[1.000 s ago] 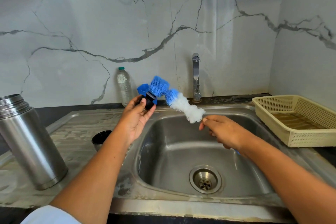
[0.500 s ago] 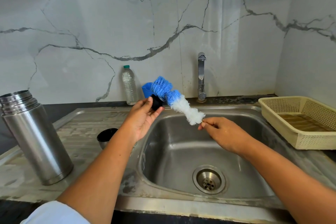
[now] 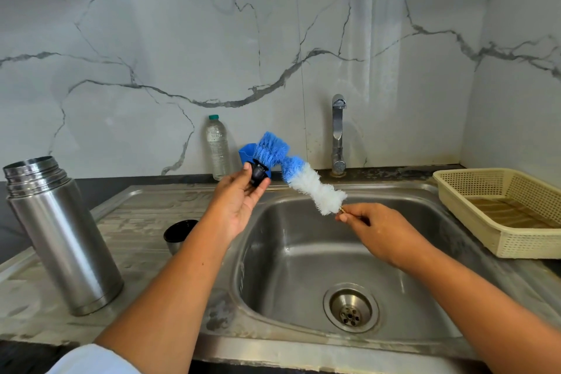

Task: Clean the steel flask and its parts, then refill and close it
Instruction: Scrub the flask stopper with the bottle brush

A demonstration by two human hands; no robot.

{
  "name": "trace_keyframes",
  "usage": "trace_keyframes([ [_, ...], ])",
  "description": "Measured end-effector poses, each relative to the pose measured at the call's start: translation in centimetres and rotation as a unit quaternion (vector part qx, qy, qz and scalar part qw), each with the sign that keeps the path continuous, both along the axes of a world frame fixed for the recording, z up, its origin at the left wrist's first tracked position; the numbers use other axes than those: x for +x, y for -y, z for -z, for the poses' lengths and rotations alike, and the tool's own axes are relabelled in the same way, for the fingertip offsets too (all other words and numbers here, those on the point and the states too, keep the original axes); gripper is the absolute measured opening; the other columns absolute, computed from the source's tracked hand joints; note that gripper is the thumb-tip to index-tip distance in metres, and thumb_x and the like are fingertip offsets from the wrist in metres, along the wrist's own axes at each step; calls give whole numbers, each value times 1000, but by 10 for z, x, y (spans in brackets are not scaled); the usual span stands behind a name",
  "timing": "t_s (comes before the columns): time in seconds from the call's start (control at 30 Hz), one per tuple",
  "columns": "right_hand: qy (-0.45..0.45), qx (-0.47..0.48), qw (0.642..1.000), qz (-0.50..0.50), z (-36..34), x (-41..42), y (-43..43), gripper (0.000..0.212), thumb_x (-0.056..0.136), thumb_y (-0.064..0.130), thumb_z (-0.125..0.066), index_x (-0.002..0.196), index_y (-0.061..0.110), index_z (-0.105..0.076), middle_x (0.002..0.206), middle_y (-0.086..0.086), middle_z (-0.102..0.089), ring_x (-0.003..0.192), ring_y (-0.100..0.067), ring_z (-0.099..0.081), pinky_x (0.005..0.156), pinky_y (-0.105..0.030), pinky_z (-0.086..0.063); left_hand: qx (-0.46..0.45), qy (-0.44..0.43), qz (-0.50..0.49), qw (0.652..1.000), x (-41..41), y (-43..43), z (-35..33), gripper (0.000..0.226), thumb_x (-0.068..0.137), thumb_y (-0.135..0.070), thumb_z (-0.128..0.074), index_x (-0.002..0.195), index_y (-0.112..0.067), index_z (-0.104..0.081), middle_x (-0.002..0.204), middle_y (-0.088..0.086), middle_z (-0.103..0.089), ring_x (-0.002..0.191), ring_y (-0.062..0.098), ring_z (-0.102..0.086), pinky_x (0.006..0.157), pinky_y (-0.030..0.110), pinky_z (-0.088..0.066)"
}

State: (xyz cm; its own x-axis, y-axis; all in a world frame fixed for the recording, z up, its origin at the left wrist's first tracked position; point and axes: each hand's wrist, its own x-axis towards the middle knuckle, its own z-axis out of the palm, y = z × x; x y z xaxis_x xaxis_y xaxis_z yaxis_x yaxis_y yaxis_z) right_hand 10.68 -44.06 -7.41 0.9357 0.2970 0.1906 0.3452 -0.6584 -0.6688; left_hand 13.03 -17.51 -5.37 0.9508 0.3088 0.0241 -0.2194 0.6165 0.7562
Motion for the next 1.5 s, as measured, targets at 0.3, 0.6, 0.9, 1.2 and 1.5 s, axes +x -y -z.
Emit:
trace_keyframes([
  [0.3, 29, -17, 999, 15, 0, 1, 2, 29, 105, 37, -51, 130, 36, -66, 77, 15, -63, 66, -3, -56, 57, -15, -38, 78, 14, -41, 996, 2, -3, 5, 27, 97, -4, -65, 122, -1, -55, 132, 22, -61, 113, 28, -69, 96, 40, -59],
  [0.6, 58, -74, 995, 28, -4, 0, 0, 23, 106, 33, -49, 114, 32, -71, 80, 7, -68, 71, -13, -64, 73, -37, -57, 325, 26, -138, 935, 1, -4, 10, 49, 83, 8, -78, 109, -27, -54, 124, 6, -67, 116, 18, -66, 101, 34, -52],
  [0.9, 53, -88, 994, 35, -5, 0, -3, 22, 107, 33, -48, 102, 33, -70, 76, 9, -64, 67, -11, -60, 55, -26, -44, 494, 49, -200, 845, 6, 2, 10, 48, 82, 4, -81, 115, -20, -57, 121, 0, -64, 108, 13, -62, 80, 4, -45],
  [1.2, 59, -109, 992, 28, -8, -1, -3, 24, 107, 33, -46, 104, 30, -70, 77, 6, -63, 66, -13, -58, 55, -28, -45, 528, 51, -197, 824, 9, 2, 12, 48, 82, 1, -82, 113, -22, -55, 126, 3, -63, 112, 15, -61, 93, 15, -48],
  [1.5, 98, -100, 990, 34, -4, -3, -1, 23, 106, 32, -46, 92, 31, -64, 73, 8, -62, 63, -13, -57, 54, -29, -43, 171, -11, -94, 981, 7, 3, 12, 34, 94, -9, -72, 121, -4, -52, 130, 18, -62, 115, 29, -68, 82, 30, -63],
])
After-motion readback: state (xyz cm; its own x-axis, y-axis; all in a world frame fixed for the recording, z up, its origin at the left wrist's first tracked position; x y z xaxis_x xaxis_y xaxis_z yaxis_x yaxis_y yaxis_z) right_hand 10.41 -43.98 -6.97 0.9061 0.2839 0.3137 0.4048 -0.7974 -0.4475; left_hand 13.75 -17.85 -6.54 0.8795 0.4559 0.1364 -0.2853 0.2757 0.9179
